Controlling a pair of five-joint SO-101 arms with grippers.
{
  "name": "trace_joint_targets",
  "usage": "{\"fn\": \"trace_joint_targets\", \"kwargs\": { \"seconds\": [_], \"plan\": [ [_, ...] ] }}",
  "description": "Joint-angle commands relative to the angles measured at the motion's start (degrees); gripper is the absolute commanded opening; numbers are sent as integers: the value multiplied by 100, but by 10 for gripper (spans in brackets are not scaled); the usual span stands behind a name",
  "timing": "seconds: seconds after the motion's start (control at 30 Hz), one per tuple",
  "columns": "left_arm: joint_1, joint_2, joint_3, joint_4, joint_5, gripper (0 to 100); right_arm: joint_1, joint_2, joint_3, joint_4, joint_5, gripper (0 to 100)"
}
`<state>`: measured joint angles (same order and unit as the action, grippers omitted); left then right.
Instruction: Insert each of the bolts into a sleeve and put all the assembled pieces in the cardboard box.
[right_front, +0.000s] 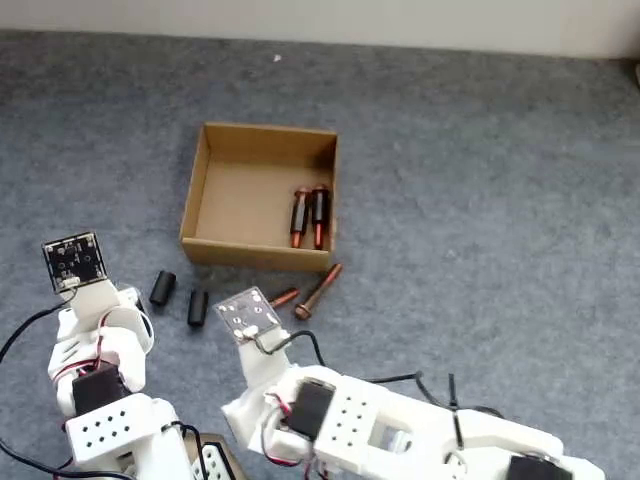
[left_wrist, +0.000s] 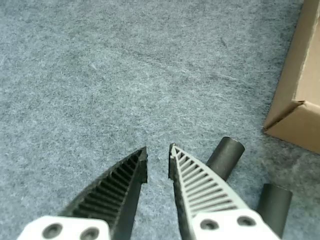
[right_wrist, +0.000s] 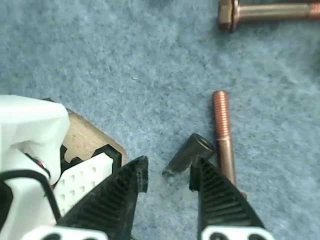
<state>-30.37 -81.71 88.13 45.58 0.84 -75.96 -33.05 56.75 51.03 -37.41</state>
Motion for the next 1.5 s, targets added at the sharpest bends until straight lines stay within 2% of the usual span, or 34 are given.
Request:
{"fn": "trace_joint_targets", "kwargs": {
  "seconds": [0.0,0.23,0.53,0.8,0.93,1.07,1.2,1.3,1.47],
  "plan": [
    [-40,-48,-242,-105,-9,95,-31,910,-1024,576,-378,146],
    [-57,-48,-233,-105,-9,95,-31,2255,-1842,716,-440,146],
    [-57,-48,-224,-105,-9,95,558,2862,-1640,435,-422,145],
    [-48,-48,-224,-105,-9,95,585,2923,-1349,444,-325,135],
    [-48,-48,-224,-105,-9,95,593,2914,-1341,435,264,0],
    [-48,-48,-224,-105,-9,95,611,2765,-1341,655,624,3],
    [-48,-48,-215,-105,-9,95,690,1895,-1349,1007,1143,3],
    [-48,-48,-215,-105,-18,95,1121,954,-1314,1165,1908,3],
    [-48,-48,-215,-105,-18,95,2360,4,-1305,1165,3552,4]
  ]
}}
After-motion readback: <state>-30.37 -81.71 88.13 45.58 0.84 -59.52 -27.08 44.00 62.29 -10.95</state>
